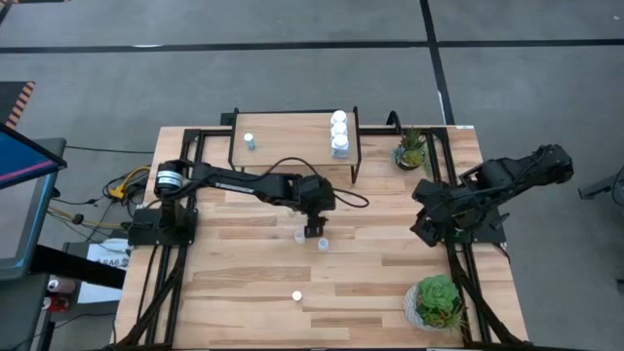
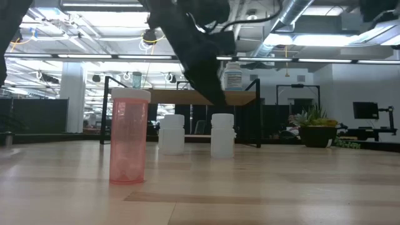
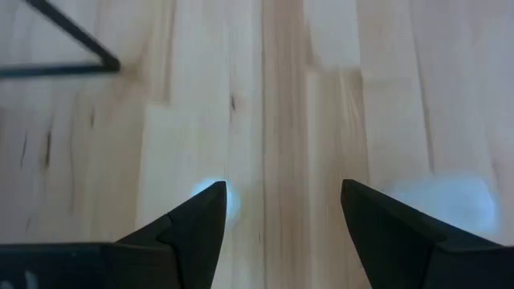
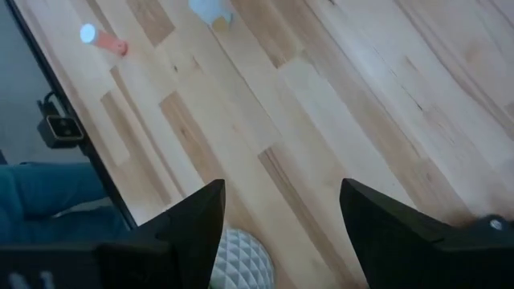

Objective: Pick and place medicine bottles onto shelf by color
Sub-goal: Put the yellow pill bottle on the shelf

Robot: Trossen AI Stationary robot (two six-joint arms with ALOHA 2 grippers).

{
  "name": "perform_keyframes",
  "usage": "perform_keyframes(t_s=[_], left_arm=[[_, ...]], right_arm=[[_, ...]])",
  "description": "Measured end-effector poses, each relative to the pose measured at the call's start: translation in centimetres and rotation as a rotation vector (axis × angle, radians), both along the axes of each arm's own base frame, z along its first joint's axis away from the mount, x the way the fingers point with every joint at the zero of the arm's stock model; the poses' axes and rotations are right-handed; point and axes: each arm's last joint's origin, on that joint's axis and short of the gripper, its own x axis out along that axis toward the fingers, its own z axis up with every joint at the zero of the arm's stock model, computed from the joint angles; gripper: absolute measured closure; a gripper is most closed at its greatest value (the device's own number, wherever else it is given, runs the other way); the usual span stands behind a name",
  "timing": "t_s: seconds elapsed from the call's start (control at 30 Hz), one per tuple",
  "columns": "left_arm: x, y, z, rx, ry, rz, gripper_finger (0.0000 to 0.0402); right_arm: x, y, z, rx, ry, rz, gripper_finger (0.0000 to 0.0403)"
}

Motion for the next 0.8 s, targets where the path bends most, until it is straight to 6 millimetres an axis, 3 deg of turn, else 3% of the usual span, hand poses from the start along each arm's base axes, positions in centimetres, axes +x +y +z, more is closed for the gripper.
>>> perform_keyframes(t_s=[0.37, 0.53, 0.8], left_arm=[[0.3, 0.7, 0.8, 0.099, -0.049, 0.072, 0.0168], [0.3, 1.4, -0.7, 0.078, -0.006, 0.075, 0.0168], [0.2, 2.5, -0.7, 0.064, -0.001, 0.093, 0.0168]], right_arm=[[-1.5, -0.2, 0.2, -0.013, 0.025, 0.031, 0.0132], [-1.5, -0.1, 0.2, -0.019, 0.027, 0.047, 0.0132], [-1.5, -0.1, 0.2, -0.019, 0.026, 0.049, 0.0132]])
